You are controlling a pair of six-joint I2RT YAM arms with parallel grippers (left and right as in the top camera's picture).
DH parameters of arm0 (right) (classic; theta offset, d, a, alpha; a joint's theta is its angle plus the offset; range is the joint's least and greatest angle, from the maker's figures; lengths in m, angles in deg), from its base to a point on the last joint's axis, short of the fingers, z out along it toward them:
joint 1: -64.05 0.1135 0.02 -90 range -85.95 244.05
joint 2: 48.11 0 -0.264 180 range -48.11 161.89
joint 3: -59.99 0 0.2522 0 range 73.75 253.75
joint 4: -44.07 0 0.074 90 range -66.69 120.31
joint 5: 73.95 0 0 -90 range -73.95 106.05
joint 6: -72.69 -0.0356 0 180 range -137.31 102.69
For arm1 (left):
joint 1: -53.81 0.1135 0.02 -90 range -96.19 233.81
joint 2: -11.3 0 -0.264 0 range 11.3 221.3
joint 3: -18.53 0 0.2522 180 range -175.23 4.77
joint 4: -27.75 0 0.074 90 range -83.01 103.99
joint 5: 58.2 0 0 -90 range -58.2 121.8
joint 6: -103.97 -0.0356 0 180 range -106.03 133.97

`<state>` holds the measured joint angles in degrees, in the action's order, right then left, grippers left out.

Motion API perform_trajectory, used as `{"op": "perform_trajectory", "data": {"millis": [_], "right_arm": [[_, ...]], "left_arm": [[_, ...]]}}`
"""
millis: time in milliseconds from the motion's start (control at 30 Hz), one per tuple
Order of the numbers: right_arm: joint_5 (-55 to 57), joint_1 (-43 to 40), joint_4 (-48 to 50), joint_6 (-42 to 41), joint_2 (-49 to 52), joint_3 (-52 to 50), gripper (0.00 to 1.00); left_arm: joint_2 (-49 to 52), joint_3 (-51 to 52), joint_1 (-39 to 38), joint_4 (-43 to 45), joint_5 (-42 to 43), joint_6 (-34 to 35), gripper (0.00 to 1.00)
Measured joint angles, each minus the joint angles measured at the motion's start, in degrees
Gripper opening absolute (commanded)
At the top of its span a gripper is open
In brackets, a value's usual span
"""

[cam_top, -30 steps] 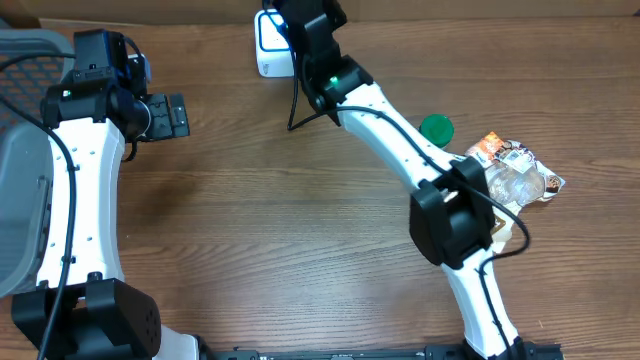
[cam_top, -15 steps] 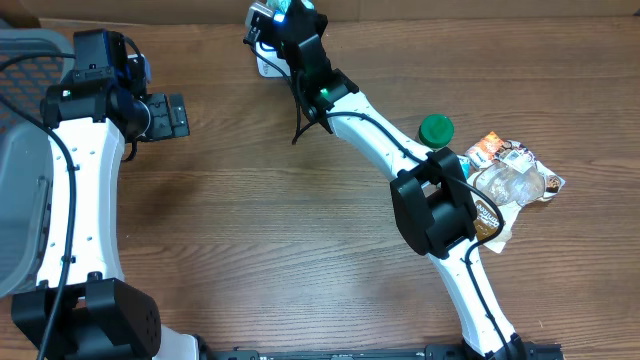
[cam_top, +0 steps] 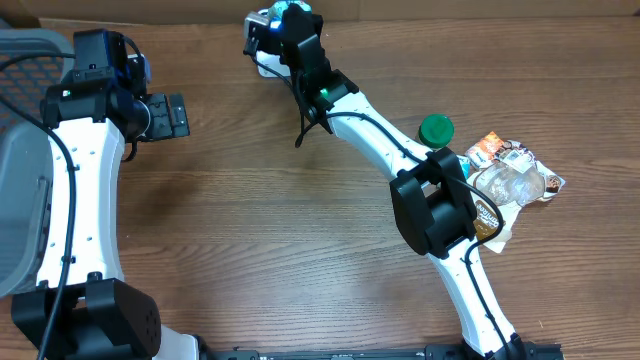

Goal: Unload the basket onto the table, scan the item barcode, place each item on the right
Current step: 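Raise the mint pack with the right gripper and hold it before the scanner, then carry the mint pack right and release it beside the green jar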

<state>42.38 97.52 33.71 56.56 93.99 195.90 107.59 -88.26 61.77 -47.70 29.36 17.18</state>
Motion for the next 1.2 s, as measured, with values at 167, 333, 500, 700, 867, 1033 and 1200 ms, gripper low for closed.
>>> {"op": "perform_trajectory", "data": {"millis": [167,333,500,700,867,1033,1200], "right_arm": [[-0.46,0.00,0.00,2.78,0.00,0.00,0.04],[-0.46,0.28,0.04,4.00,0.00,0.00,0.04],[-0.35,1.73,0.07,4.20,0.00,0.00,0.04],[0.96,3.19,-0.42,-2.03,-0.42,0.00,0.04],[2.54,3.45,-12.72,-14.19,-6.12,0.00,0.04],[0.68,3.54,-30.32,-32.87,-17.49,0.00,0.04],[-6.45,3.28,-49.68,-54.27,-30.56,0.35,0.04]], "left_arm": [[0.00,0.00,0.00,0.00,0.00,0.00,1.00],[0.00,0.00,0.00,0.00,-0.02,0.00,0.99],[0.00,0.00,0.00,0.00,0.00,0.00,0.99],[0.00,0.00,0.00,0.00,-0.02,0.00,1.00],[0.00,0.00,0.00,-0.04,0.00,0.00,0.99],[0.00,0.00,0.00,0.00,0.00,0.00,1.00],[0.00,0.00,0.00,0.00,0.00,0.00,0.99]]}}
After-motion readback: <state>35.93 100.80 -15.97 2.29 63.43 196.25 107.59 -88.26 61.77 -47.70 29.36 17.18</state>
